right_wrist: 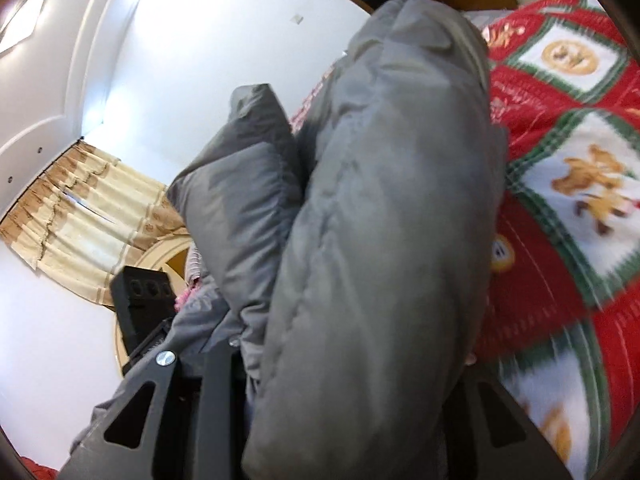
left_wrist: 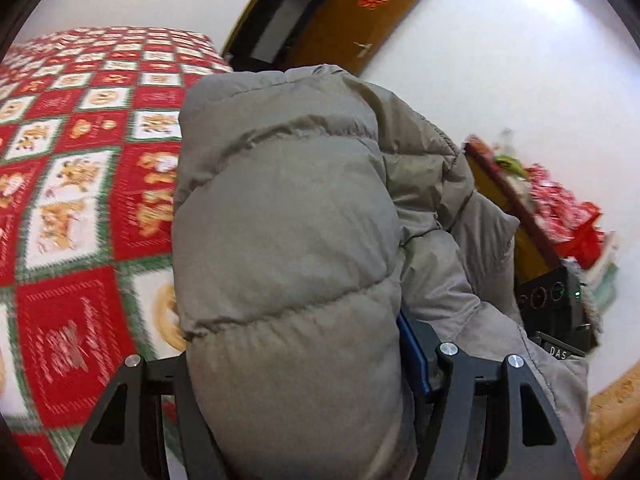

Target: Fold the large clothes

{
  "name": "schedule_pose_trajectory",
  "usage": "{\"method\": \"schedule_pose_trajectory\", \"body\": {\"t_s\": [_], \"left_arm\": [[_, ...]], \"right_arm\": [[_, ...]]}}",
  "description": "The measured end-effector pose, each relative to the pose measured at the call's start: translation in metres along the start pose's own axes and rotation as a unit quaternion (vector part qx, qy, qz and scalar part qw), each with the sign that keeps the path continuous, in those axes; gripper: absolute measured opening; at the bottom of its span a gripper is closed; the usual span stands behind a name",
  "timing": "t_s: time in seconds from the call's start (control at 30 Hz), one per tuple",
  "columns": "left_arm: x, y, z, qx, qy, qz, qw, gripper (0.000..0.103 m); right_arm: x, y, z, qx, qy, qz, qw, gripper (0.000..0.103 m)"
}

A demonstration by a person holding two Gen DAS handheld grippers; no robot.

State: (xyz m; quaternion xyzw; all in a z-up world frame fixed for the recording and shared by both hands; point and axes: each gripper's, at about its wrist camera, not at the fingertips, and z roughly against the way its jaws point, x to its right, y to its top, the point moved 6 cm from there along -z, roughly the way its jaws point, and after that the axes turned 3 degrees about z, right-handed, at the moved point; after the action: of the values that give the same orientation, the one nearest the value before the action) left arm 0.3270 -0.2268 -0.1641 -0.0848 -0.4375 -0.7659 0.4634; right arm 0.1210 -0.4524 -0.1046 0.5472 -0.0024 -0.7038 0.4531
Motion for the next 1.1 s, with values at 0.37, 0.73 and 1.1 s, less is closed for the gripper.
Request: {"method": "schedule_pose_trajectory", "body": {"t_s": [0.37,0.73,1.1], "left_arm": [[-0.006,-0.007,0.003,-0.009,0.017,-0.020,0.9996,0.067],[-0.007,-0.002,0.003,-0.007,0.065,-0.052,0.9965,0.075],[-0.066,0.018,0.046,0.041,0.064,0.073,0.9945,0.089]], "right_arm": [[-0.038,-0.002,0.118,0.063,-0.166,0.117,0.977,0.057],[-0.142,0.029,0.033,0.032,-0.255,0.331,0.908,0.034],[-0.064,-0.004,-0.034,0.011,-0.359,0.264,0.895,0.025]]}}
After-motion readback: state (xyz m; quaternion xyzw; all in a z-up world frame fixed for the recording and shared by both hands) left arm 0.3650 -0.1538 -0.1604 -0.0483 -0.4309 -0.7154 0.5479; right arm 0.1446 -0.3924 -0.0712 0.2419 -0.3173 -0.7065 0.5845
